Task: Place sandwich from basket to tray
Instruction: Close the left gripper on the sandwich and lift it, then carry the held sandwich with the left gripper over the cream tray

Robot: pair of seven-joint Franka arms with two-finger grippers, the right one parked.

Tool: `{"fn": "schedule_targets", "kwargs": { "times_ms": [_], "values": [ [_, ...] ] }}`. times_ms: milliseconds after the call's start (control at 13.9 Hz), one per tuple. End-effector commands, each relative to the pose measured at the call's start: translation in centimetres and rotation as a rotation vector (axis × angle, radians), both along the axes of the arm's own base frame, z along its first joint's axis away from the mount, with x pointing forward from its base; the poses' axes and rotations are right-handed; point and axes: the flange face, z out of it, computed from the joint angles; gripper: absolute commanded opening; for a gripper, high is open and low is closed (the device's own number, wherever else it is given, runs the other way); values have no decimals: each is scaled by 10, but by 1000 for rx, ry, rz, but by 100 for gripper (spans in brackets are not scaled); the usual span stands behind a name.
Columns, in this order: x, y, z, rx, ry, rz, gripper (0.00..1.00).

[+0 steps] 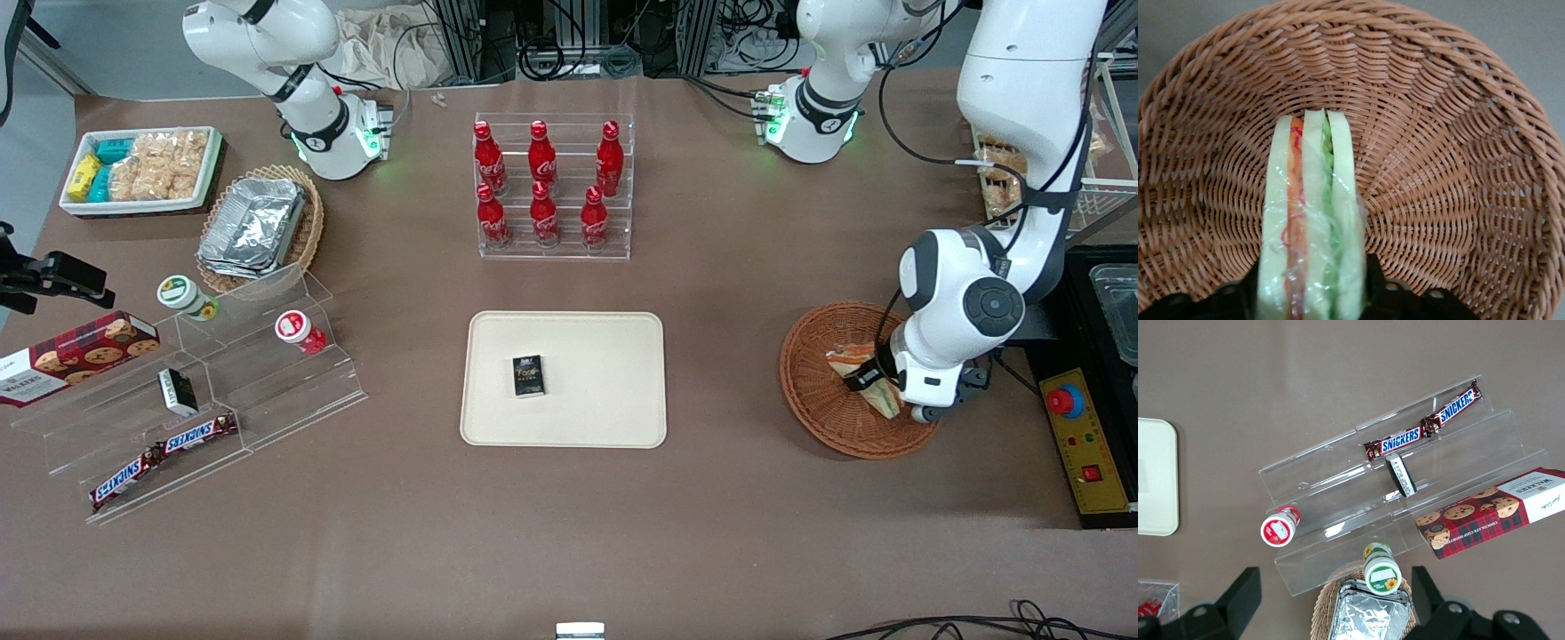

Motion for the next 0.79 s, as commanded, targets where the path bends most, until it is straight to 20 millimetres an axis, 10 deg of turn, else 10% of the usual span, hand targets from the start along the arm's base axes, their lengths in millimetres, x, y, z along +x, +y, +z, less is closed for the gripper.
{"fn": "schedule_targets", "kwargs": {
  "times_ms": [0, 360, 719],
  "values": [
    [0, 0, -5, 10, -19, 6, 45],
    [4, -3, 45, 16, -53, 7, 23],
    [14, -38, 156, 24, -19, -55, 22]
  ]
}}
